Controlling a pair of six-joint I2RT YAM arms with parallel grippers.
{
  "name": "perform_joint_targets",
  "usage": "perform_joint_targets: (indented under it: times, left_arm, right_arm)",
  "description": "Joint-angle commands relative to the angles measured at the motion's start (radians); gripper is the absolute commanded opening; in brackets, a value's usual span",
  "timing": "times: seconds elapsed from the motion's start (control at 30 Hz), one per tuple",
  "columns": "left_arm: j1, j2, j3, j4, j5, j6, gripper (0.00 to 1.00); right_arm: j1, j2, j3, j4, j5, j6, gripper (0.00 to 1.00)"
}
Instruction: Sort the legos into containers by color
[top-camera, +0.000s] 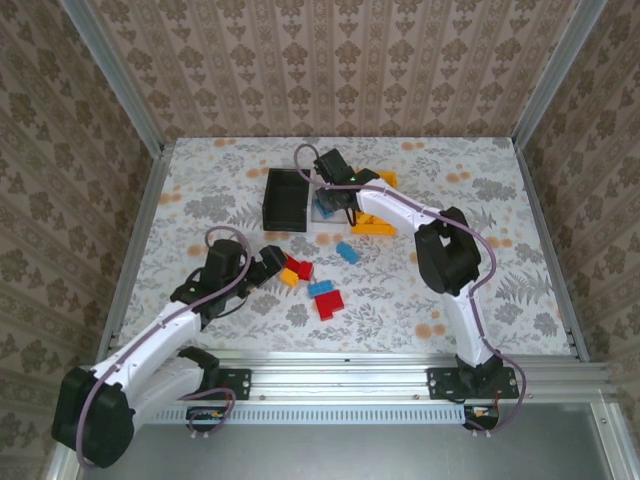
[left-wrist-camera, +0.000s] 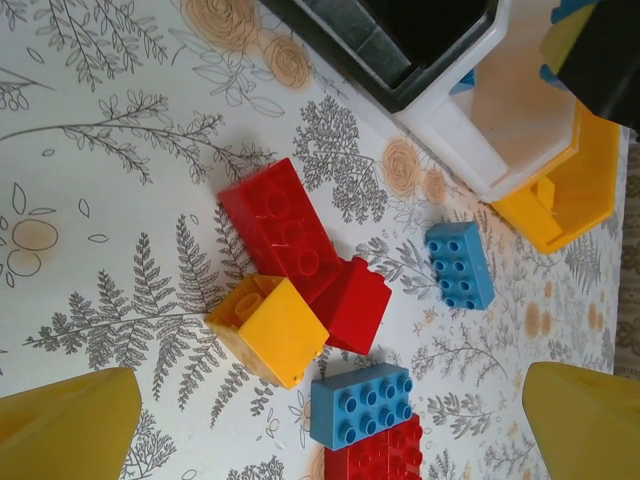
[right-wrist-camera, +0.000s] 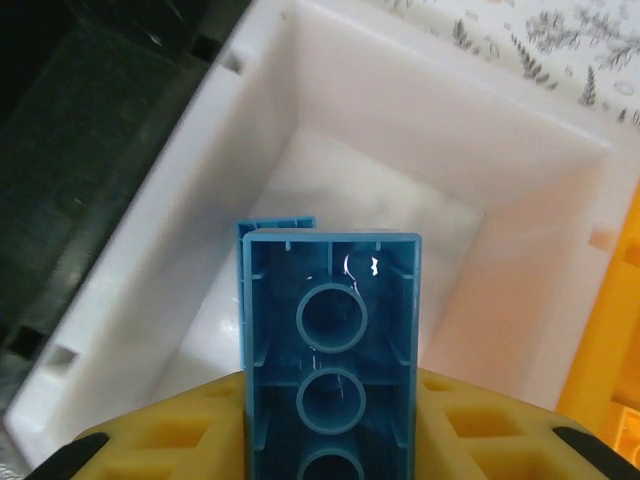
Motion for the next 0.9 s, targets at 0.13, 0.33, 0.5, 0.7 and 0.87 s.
perform_joint_targets:
  times: [0.13, 0.33, 0.5, 0.7, 0.87]
  left_arm:
    - [-0.001, 0.024, 0.043, 0.014, 0.031, -0.002, 1.00]
    - [-0.001, 0.019, 0.058, 0.001, 0.031, 0.005, 1.00]
    - [-0.001, 0.004, 0.034, 0.006, 0.036, -0.007, 1.00]
    - [-0.005, 0.007, -0.014, 0.073, 0.035, -0.032, 1.00]
    - [-0.031, 0.087, -0.008, 0.131, 0.078, -0.044, 1.00]
  right_arm:
    - [-0.007, -0.015, 0.036, -0.048, -0.034, -0.015, 0.46]
    - [0.025, -0.129, -0.025, -0.041, -0.008, -0.033, 0.50]
    - [0.066, -0.345, -0.359, 0.051, -0.005, -0.017, 0.52]
    - [0.092, -0.499, -0.617, 0.108, -0.048, -0.037, 0.67]
    - [0.115, -0.454, -0.646, 0.113, -0.099, -0.072, 0.70]
